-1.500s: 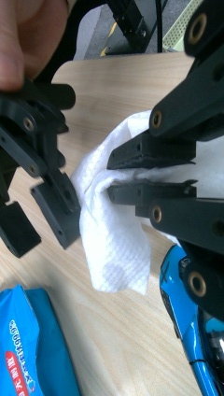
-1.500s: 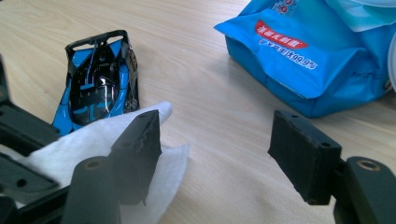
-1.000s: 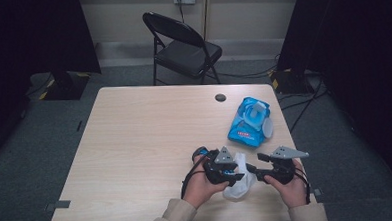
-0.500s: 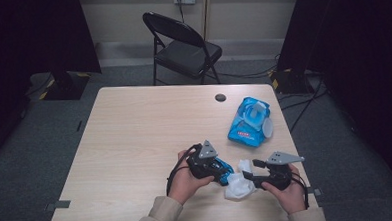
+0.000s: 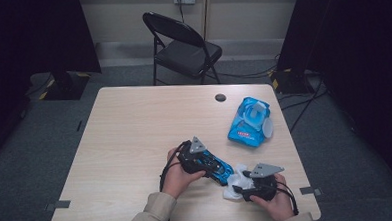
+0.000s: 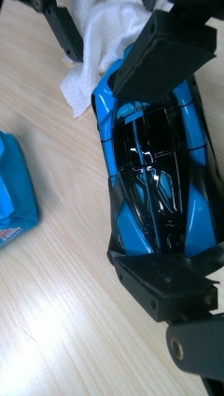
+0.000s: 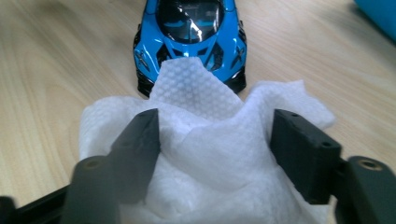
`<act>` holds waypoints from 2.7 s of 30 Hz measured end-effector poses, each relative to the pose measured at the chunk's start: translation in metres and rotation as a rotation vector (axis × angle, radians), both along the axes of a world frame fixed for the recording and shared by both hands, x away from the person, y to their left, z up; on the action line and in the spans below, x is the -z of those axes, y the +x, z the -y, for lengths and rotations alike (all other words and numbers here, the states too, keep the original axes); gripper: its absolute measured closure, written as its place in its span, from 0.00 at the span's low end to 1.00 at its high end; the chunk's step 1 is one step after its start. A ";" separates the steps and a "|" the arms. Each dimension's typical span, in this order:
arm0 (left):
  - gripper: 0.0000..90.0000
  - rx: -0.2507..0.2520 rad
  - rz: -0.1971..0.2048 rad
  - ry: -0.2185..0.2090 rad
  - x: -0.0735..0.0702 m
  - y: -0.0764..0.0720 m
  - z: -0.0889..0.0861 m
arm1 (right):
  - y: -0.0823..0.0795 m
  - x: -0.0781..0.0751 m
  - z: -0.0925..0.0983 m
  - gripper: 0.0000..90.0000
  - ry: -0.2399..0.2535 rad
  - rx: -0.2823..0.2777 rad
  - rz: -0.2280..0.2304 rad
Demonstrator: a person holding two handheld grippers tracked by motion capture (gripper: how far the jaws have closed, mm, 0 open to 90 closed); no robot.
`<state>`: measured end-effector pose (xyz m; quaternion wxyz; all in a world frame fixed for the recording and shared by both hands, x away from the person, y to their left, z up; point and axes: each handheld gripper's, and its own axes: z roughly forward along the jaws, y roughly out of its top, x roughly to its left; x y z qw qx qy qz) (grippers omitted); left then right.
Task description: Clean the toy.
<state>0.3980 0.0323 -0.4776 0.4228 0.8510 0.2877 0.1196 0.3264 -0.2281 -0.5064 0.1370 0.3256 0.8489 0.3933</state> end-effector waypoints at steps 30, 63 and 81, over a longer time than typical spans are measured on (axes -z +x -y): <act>0.20 0.069 0.001 -0.032 0.015 0.003 0.018 | 0.031 -0.001 -0.005 0.91 0.088 0.135 -0.053; 0.20 0.055 0.015 -0.030 0.015 -0.001 0.020 | -0.018 -0.001 -0.052 0.92 0.112 -0.091 -0.109; 0.20 0.057 0.012 -0.027 0.015 0.000 0.019 | 0.009 -0.038 0.004 0.93 0.257 0.071 -0.025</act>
